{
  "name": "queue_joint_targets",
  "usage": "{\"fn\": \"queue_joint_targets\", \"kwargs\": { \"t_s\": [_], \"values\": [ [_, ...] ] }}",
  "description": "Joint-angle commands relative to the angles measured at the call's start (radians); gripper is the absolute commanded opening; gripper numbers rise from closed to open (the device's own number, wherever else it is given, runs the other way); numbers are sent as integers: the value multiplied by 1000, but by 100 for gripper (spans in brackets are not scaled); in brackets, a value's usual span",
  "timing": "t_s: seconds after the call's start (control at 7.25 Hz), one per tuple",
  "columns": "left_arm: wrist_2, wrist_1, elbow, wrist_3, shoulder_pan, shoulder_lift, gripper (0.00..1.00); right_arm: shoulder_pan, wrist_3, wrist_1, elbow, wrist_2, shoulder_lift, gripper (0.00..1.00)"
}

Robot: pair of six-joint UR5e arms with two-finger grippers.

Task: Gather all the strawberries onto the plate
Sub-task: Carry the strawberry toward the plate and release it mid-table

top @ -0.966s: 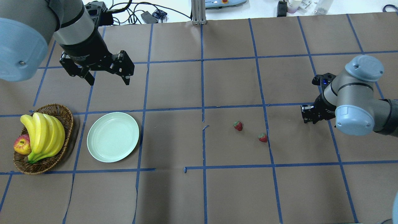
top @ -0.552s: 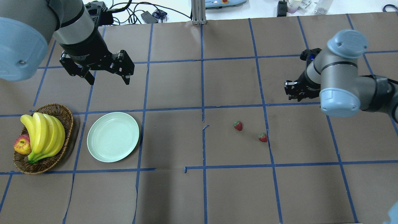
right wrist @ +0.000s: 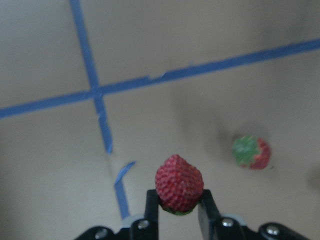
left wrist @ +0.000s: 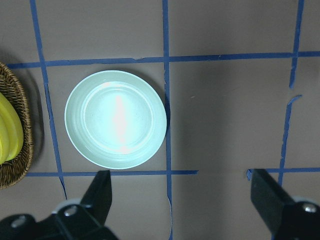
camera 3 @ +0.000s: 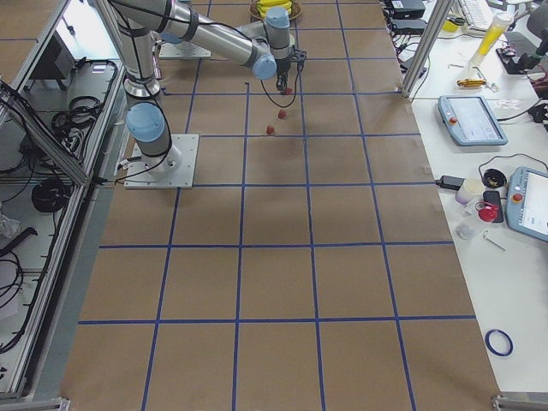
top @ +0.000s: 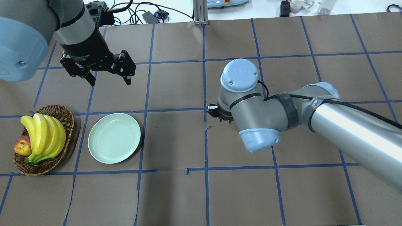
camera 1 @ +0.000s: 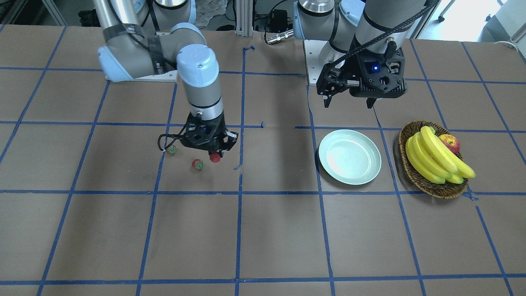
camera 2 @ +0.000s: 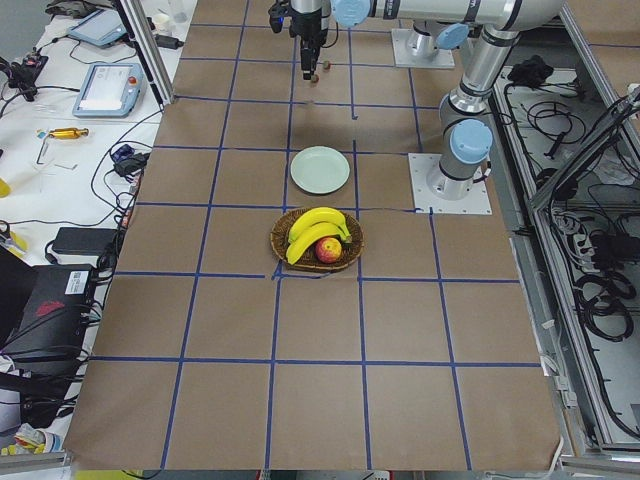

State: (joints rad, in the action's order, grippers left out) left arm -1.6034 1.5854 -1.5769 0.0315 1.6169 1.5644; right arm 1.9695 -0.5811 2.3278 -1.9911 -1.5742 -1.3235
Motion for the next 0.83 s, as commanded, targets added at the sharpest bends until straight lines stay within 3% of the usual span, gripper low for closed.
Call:
{"fn": "queue_joint_targets", "kwargs": {
  "t_s": [0.0,0.14,0.28,0.41,0.69],
  "values": [
    [0,1,0,-1,0,-1,100,132,-48,1,-3,73,87,0],
    [0,-1,-2,-1,0,-1,100,135,-46,8,0,82,93,0],
    [0,1,-2,-1,0,-1,100,140,-46,34,3,83,90,18],
    [0,-1,0,-1,0,0,100,140,-46,56,6,80,86,99],
    [-1,1,0,-1,0,-1,100,109,-34,45,11,60,54,100]
  ]
}}
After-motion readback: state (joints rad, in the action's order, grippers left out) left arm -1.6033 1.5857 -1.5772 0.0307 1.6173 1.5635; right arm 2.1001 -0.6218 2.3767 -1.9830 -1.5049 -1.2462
